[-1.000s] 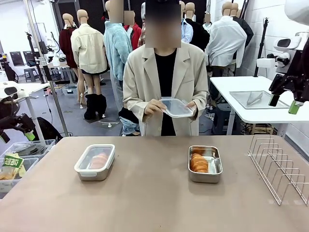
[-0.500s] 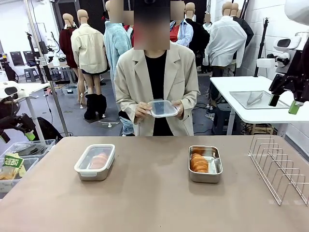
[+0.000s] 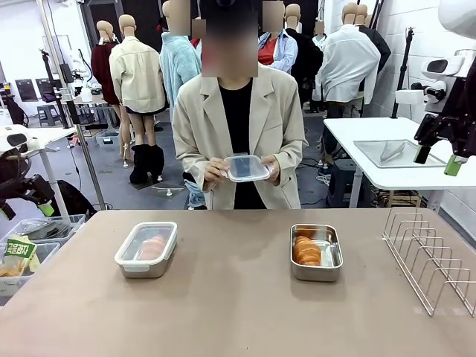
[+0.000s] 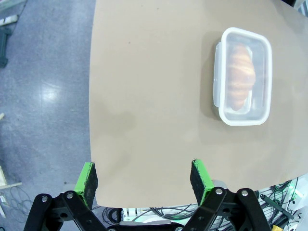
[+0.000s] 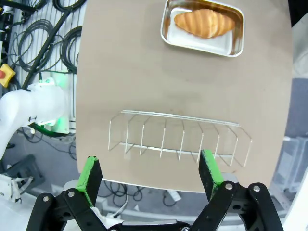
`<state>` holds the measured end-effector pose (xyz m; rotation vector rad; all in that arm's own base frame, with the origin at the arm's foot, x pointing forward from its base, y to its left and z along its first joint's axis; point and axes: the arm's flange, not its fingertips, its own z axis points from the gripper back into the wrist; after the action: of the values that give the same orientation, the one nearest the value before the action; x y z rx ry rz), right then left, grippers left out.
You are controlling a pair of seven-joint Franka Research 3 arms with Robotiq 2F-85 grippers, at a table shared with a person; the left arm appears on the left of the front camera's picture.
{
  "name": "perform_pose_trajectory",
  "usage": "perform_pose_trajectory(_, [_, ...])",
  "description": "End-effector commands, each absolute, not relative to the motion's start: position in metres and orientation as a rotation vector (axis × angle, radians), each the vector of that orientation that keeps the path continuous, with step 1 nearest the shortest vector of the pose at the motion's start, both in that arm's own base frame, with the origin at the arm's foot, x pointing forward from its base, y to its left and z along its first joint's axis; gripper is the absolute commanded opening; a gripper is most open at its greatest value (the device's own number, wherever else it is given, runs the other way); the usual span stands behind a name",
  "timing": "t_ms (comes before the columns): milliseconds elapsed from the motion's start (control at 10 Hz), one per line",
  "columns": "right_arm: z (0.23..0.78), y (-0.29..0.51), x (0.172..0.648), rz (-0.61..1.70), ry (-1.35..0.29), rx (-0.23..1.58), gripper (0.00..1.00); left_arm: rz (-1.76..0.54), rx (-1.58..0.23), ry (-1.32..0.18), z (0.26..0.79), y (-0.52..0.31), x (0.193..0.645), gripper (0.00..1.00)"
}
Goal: Place the bread in airtight containers.
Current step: Release when the human grabs the Airtight Container lid.
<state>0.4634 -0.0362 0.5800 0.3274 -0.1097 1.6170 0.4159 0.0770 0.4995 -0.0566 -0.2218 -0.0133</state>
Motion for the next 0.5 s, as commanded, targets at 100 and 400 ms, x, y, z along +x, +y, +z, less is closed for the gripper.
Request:
perform_pose_trajectory(100, [0.5811,-0.0375,0.462,1.621,-0.101,0.322,1.0,0.003,-0.051,-0.232,0.4991,0.0771,0.4151,1.0])
perform_pose_trajectory(400, [0.5811,-0.0375,0.462,1.621,-0.101,0.322,1.0,0.003,-0.051,-0.232,0.4991,0.0771,0.4151,1.0])
